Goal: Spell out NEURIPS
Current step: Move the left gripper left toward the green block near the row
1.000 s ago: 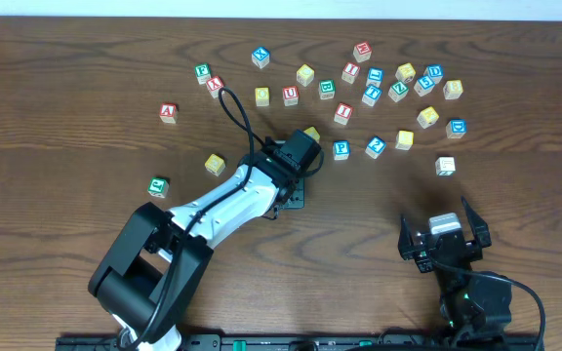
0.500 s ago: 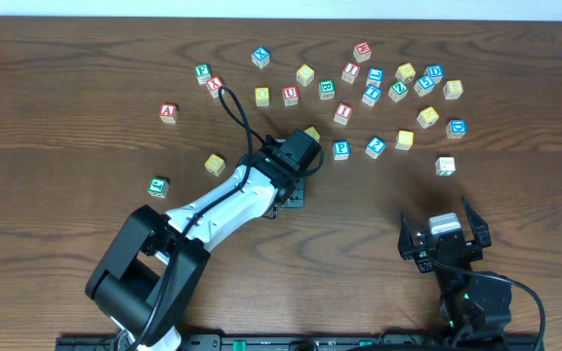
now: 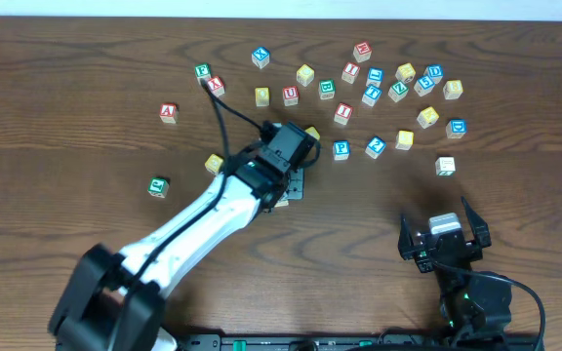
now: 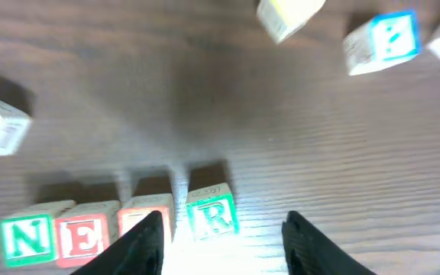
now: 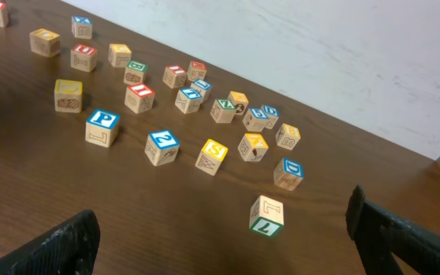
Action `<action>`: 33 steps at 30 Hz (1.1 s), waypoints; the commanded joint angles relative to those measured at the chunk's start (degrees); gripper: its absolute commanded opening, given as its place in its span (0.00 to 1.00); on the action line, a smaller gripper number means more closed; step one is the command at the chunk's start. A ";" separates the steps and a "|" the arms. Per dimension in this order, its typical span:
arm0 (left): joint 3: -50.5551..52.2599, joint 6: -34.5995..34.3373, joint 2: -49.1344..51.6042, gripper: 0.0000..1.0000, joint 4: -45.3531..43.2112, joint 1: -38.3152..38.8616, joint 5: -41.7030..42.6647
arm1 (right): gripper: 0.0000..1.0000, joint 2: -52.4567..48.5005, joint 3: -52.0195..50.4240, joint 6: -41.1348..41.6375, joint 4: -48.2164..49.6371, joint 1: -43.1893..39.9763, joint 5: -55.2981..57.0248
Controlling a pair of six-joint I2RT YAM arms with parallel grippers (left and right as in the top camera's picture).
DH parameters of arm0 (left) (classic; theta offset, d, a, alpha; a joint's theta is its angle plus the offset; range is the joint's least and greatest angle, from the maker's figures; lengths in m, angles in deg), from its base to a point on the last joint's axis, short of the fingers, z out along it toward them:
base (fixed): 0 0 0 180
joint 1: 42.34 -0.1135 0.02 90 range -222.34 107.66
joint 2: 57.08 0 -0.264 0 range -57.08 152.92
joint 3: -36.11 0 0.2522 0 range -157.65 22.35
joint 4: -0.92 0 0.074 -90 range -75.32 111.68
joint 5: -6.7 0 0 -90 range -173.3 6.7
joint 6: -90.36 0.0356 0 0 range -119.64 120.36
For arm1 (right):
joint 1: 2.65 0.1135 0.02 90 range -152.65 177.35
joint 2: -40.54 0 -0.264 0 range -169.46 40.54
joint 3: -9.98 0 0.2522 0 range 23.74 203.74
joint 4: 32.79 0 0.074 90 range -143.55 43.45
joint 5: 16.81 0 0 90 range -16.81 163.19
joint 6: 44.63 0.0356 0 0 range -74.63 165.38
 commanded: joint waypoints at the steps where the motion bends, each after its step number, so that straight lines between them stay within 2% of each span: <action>1: -1.42 1.99 -5.11 0.53 0.20 -0.37 -4.00 | 0.99 0.37 -0.11 0.72 -0.15 -0.76 -0.11; 4: -1.42 2.99 -8.52 0.56 0.90 -1.36 -6.93 | 0.99 0.37 -0.11 0.74 -0.15 -0.76 -0.11; 13: -1.42 8.11 -19.52 0.58 4.48 -10.43 -6.47 | 0.99 0.37 -0.11 0.72 -0.15 -0.76 -0.11; 16: -1.42 14.99 -23.74 0.58 6.38 -14.23 0.15 | 0.99 0.37 -0.11 0.74 -0.15 -0.76 -0.11; 22: -1.57 20.02 -28.83 0.62 10.05 -19.91 5.07 | 0.99 0.37 -0.11 0.72 -0.15 -0.76 -0.11; 26: -2.71 26.95 -29.75 0.66 12.92 -24.92 16.04 | 0.99 0.37 -0.11 0.74 -0.15 -0.76 -0.11; 33: -2.86 30.27 -29.77 0.68 14.27 -30.16 22.08 | 0.99 0.37 -0.11 0.72 -0.11 -0.76 0.31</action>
